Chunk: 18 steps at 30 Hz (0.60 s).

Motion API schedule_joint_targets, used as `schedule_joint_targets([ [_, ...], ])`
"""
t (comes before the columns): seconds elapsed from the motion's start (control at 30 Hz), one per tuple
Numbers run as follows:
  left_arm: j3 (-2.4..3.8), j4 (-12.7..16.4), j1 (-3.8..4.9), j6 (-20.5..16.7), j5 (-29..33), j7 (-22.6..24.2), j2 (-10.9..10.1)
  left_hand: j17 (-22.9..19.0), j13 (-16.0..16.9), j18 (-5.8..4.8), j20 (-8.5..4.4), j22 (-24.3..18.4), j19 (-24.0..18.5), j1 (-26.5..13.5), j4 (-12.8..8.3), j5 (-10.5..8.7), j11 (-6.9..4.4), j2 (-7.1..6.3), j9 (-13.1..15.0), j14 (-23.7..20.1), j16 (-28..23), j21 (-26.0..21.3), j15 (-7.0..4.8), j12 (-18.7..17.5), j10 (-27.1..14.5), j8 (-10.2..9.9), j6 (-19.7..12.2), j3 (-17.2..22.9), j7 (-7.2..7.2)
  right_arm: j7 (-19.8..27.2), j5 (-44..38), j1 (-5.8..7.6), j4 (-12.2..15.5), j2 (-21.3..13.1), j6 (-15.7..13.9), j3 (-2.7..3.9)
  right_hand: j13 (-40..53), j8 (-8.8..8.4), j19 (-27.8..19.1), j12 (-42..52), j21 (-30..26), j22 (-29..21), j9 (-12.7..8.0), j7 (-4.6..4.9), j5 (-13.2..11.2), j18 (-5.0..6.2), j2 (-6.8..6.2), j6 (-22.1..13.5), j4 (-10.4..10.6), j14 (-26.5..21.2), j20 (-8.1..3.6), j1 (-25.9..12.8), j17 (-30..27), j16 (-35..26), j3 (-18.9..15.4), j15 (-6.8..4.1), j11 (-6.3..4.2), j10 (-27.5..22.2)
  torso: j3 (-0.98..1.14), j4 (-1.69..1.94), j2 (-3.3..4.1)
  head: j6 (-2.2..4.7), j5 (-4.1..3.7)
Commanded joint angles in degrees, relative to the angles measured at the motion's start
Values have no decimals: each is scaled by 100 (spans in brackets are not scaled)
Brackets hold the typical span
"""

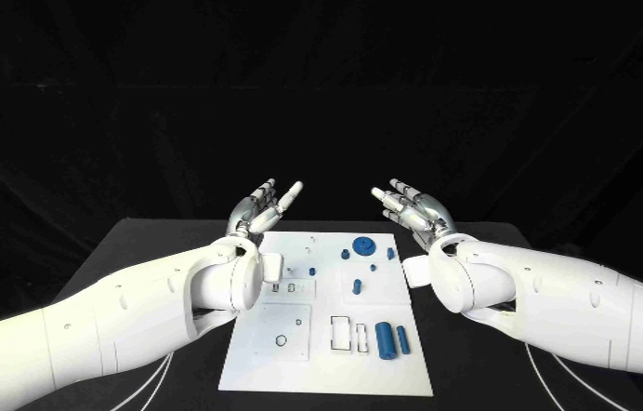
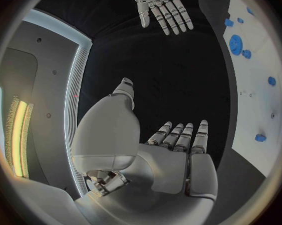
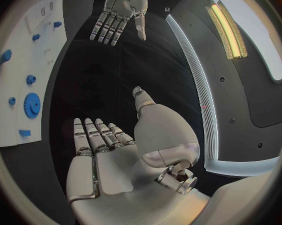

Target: Assemble the parts on the task board

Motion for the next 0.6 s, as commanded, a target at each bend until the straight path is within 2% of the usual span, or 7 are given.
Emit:
schedule_joint_targets([
  [0.03,8,0,12,338,-46,-110,13,36,31,97,95,26,71,359,81,29,151,26,32,199,58,59,150,61,155,55,208,66,616,-443,-470,74,-83,29,1092,-59,98,192,684,182,331,154,107,920,-167,134,-35,905,-374,1376,48,732,110,218,94,44,91,1231,-1,-2,0,1,0],
  [0.23,8,0,12,338,-46,-110,13,131,105,126,94,126,655,565,62,16,328,248,118,1009,225,253,251,183,815,200,872,230,777,-563,-569,145,-154,50,1369,-130,131,276,885,247,429,176,143,901,-182,209,-50,1541,-504,2118,43,859,133,254,111,-37,7,2083,-1,-2,0,1,0],
  [0.27,8,0,12,338,-46,-110,13,213,155,182,85,220,1174,607,51,32,404,329,165,1601,391,428,275,283,1210,289,1203,269,826,-568,-573,148,-158,51,1382,-133,133,273,898,241,436,175,140,901,-181,217,-50,1585,-518,2185,44,868,135,246,113,-44,1,2153,-1,-2,0,1,0],
  [0.3,11,45,78,611,-102,-40,-257,309,220,279,80,357,1941,657,33,10,473,441,227,2402,615,703,281,429,1817,414,1675,311,897,-354,-1936,258,-215,-58,840,-125,140,270,956,240,463,181,139,900,-176,234,-47,1674,-546,2371,45,888,146,251,122,-62,-11,2309,-11,3,59,-98,-60],
  [0.37,11,82,110,609,-137,-11,-308,363,237,350,80,460,2577,749,16,14,468,480,253,3069,773,940,229,498,2244,481,1996,328,867,-369,-2074,283,-204,-75,819,-123,143,261,1033,221,499,188,138,899,-177,254,-50,1781,-583,2537,41,909,152,238,131,-80,-21,2439,-18,-1,92,-97,-62],
  [0.43,11,122,136,609,-152,7,-353,363,236,382,73,460,2690,814,-3,11,425,532,263,3406,817,986,195,527,2566,518,2238,336,856,-383,-2206,304,-197,-85,803,-122,154,266,1196,220,570,212,145,893,-179,281,-54,1933,-618,2743,43,927,162,237,138,-103,-39,2639,-25,-2,120,-86,-66],
  [0.6,11,237,190,642,-168,8,-471,296,246,406,74,418,2779,955,-80,9,362,592,279,3592,738,992,147,574,3236,588,2756,322,811,-407,-2691,359,-200,-124,773,-118,184,286,1839,237,834,294,170,858,-200,378,-73,2472,-743,3446,39,1005,191,247,166,-186,-101,3354,-46,11,175,-74,-78],
])
